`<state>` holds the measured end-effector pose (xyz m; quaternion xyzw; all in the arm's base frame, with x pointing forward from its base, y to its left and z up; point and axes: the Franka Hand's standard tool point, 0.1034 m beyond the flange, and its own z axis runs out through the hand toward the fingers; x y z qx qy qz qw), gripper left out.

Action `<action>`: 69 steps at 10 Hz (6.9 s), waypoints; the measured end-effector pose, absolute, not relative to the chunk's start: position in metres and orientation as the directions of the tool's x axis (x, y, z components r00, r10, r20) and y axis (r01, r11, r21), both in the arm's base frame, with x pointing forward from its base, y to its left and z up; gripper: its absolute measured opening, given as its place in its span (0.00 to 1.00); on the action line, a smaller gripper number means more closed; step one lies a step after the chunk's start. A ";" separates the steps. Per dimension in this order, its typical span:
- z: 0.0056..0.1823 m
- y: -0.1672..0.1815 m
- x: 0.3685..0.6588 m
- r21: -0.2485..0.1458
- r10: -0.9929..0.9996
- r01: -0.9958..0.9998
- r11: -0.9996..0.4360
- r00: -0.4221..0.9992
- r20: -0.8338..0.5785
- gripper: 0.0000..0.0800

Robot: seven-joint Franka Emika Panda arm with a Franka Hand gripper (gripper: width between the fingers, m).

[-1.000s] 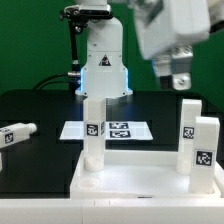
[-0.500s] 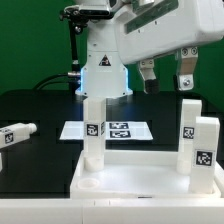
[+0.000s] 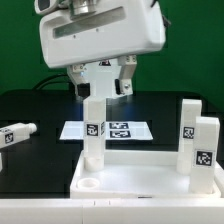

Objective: Assemble desk

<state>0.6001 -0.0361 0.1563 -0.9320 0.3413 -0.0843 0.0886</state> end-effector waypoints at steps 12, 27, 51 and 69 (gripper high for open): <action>0.123 -0.130 0.529 -0.168 -0.465 -0.615 -0.770 0.722 -0.513 0.81; 0.048 -0.223 0.434 -0.118 -0.347 -0.711 -0.693 0.474 -0.809 0.81; 0.109 -0.181 0.506 -0.154 -0.518 -0.638 -0.755 0.723 -0.457 0.36; 0.140 -0.033 0.631 -0.116 -0.492 -0.495 -0.861 0.753 0.437 0.36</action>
Offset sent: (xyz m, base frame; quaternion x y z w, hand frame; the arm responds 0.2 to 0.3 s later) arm -0.0351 -0.0519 -0.0240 0.0271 -0.0428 -0.0206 0.9985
